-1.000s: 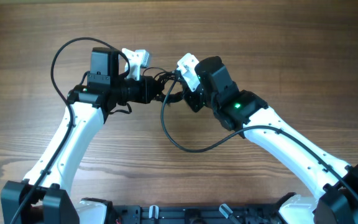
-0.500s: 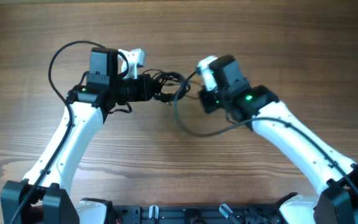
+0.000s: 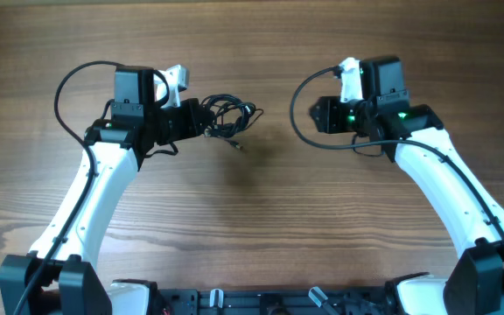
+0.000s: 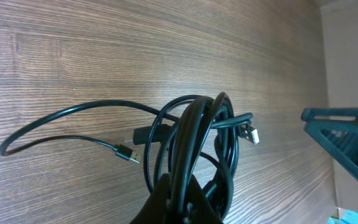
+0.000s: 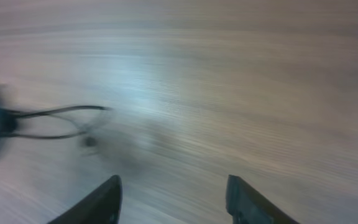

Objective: Untangle cables

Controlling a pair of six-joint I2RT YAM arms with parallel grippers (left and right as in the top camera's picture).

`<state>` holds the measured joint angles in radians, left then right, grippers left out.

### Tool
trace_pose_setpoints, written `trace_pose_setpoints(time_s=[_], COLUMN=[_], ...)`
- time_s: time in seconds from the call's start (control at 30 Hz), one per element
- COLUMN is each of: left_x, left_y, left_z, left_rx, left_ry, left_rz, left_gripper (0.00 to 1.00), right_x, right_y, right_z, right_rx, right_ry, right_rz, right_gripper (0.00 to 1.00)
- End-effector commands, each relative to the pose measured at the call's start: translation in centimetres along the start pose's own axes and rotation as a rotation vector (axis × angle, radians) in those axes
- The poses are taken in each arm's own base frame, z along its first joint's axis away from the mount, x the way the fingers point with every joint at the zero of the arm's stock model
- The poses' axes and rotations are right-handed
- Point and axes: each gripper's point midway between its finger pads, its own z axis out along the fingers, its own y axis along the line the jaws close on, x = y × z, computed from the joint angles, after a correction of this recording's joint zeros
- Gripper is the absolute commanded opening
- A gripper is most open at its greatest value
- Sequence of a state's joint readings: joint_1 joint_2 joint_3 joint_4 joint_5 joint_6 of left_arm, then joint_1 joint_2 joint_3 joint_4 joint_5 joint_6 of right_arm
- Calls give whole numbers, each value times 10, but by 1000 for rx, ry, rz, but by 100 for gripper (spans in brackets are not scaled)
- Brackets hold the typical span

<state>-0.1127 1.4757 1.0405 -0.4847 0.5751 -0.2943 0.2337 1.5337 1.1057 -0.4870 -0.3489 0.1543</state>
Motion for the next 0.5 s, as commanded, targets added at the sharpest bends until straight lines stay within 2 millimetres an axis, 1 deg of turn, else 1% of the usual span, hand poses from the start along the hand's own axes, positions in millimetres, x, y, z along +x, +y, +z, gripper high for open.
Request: trace_pose_setpoints(time_s=[0.0,0.03,0.07,0.13,0.27,0.3,0.37,0.4,0.47], left_x=[3,7,10,16,22,24,27,27,26], left_y=[-22,-30,-36,-47,-56,-58,-62,-61,-62], left_z=[-1,-2,-2,-2,1,2,3,3,3], left_rx=[112,154,188,237,260,265,270,270,270], left_ry=[24,37,46,63,78,83,88,89,86], left_rz=[88,151,191,247,284,297,315,314,316], left_gripper=[4,4,4,4,4,4,4,4,4], right_x=[2,1,1,6,15,17,18,21,26], right_y=[71,78,86,99,107,110,110,109,98], right_z=[-8,-9,-8,-2,11,13,13,13,17], right_rx=[-385,-407,-417,-430,-406,-412,-413,-412,-350], right_ry=[-23,-35,-46,-44,-16,-12,-6,7,39], right_rz=[-267,-306,-354,-419,-447,-451,-447,-443,-428], right_gripper=[78,80,80,72,65,58,39,31,10])
